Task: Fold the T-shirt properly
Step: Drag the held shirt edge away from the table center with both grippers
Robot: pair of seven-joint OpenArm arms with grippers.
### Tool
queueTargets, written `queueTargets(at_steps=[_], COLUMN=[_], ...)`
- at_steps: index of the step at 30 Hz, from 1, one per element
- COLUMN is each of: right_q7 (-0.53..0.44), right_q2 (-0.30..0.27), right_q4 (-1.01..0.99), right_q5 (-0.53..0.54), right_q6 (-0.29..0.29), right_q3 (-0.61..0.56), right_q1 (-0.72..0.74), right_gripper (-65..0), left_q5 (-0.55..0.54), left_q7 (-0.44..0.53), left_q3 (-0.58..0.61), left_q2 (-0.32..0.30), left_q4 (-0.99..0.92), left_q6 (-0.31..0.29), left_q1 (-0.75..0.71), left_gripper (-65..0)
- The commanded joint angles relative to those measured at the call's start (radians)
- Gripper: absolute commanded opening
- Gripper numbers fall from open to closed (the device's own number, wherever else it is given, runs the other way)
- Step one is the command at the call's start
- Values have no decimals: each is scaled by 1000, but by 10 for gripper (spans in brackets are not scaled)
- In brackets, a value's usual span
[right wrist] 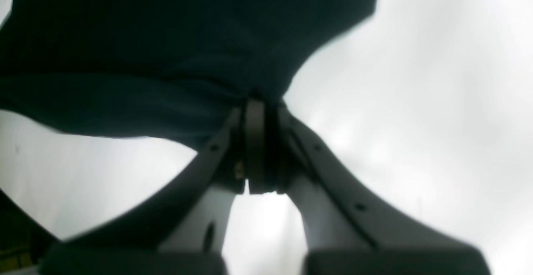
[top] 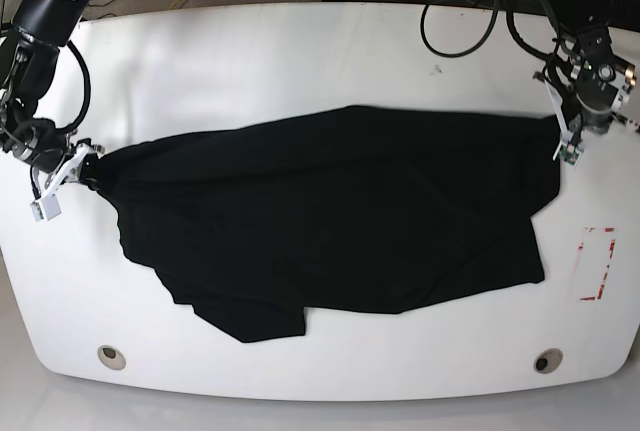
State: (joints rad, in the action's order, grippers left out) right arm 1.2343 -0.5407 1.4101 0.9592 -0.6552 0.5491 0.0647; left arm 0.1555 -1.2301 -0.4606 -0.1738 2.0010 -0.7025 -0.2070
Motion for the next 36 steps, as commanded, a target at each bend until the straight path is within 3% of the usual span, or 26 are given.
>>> queueTargets(at_steps=[1,3,8,12,24,36], right_q7=[-26,-26,-26,-24,-24,5], right_q2=[-31,-29,4,11,46,55], right_q4=[44,67,131,176,255,257], right_q5=[24,24,24,24,24,24], right_q6=[-4,-4,-4,-4,-4,-5], right_q3=[15,27,96,125,170,237], right_q1=[-21,-58,-174,-254,-383,-447], right_gripper=[-650,-650,-650,-650,-650,-650], left_q5=[16,13,13,13,11,3], left_q7=[5,23,177,227,306,306], left_q3=[-34,-63,-117,-154,-247,-278], left_q2=[3,9,26,44,35,38], left_q4=[17,16,14,14,8,8], left_q6=[4,4,4,4,4,4], left_q1=[-32,-65,-193,-248,-326,-451], left_gripper=[-650,-650,-650,-650,-650,-650])
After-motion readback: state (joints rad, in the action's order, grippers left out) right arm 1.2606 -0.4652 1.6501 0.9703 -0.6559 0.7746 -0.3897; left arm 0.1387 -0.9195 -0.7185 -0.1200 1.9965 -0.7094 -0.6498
